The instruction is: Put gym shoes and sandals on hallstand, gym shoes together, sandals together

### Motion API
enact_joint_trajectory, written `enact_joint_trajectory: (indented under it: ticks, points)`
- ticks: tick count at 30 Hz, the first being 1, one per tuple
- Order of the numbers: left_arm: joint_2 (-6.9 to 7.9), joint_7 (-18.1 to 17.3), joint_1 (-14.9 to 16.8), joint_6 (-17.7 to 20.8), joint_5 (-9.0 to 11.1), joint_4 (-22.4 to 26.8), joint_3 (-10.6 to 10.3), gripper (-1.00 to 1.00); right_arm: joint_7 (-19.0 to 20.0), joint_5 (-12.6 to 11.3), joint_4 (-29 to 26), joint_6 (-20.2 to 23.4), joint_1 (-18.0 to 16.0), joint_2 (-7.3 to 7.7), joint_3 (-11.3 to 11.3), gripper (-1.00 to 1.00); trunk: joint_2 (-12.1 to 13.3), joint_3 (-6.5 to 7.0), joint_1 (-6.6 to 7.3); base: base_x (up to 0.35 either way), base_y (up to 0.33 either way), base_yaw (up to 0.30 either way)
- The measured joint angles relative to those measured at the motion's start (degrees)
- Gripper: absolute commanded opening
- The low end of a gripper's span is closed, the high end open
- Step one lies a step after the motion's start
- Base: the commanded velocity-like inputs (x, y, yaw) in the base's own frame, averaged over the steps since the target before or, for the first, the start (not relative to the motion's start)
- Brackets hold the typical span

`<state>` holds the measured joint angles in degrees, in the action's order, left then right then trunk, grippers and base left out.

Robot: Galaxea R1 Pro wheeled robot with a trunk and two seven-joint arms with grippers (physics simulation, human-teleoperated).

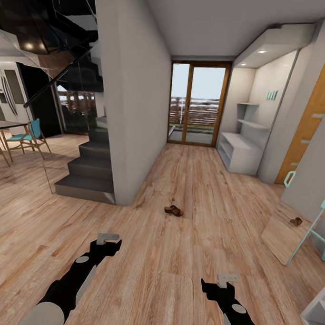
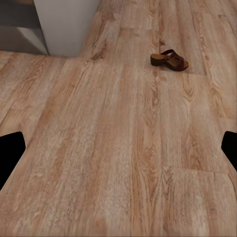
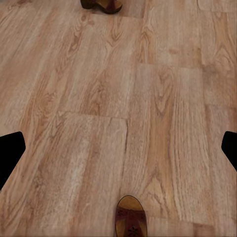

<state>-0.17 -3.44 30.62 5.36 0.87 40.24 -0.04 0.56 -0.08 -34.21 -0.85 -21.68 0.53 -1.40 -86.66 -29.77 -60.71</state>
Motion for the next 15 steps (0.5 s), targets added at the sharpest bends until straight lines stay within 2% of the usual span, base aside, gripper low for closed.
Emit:
enact_joint_trajectory:
  ticks: [7, 15]
  points:
    - [0.03, 0.07, -0.02, -0.07, 0.07, 0.00, 0.08, 1.00, 0.00, -0.01, 0.07, -0.01, 0.00, 0.01, -0.01, 1.00, 0.00, -0.65, 0.00, -0.021, 0.000, 0.000]
    - [0.00, 0.09, -0.01, -0.08, 0.08, 0.00, 0.03, 1.00, 0.00, 0.00, 0.01, 0.01, 0.00, 0.01, -0.01, 1.00, 0.00, -1.40, -0.02, -0.213, 0.000, 0.000]
